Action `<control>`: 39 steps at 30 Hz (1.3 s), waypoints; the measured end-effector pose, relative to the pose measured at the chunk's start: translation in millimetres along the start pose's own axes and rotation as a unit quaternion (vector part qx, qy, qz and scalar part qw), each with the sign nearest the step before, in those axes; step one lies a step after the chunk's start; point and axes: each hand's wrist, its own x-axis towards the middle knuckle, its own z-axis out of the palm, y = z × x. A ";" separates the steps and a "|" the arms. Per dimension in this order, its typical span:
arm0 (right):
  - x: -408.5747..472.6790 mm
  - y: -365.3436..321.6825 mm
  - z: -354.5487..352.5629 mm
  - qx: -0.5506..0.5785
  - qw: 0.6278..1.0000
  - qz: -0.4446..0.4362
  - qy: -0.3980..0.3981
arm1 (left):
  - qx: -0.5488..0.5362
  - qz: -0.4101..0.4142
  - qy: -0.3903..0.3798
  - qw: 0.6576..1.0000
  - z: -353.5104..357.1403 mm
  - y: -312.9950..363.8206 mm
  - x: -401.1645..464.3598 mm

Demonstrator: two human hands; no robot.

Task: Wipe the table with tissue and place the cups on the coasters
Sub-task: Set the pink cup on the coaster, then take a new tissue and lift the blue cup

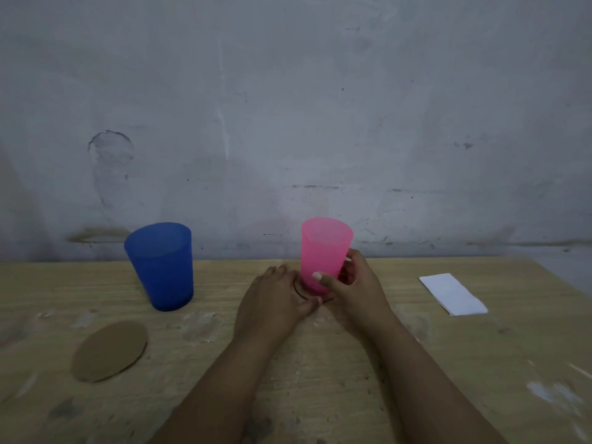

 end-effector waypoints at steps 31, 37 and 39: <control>-29.9 15.4 -189.5 -0.357 0.922 0.032 0.150 | -0.169 0.082 -0.035 0.982 77.3 180.0 22.4; 0.6 24.1 -196.2 -0.369 0.917 0.049 0.142 | -0.125 -0.007 -0.024 0.992 106.1 191.8 70.5; 4.0 29.7 -198.2 -0.367 0.917 0.060 0.147 | -0.096 -0.029 -0.017 0.995 115.7 192.8 72.9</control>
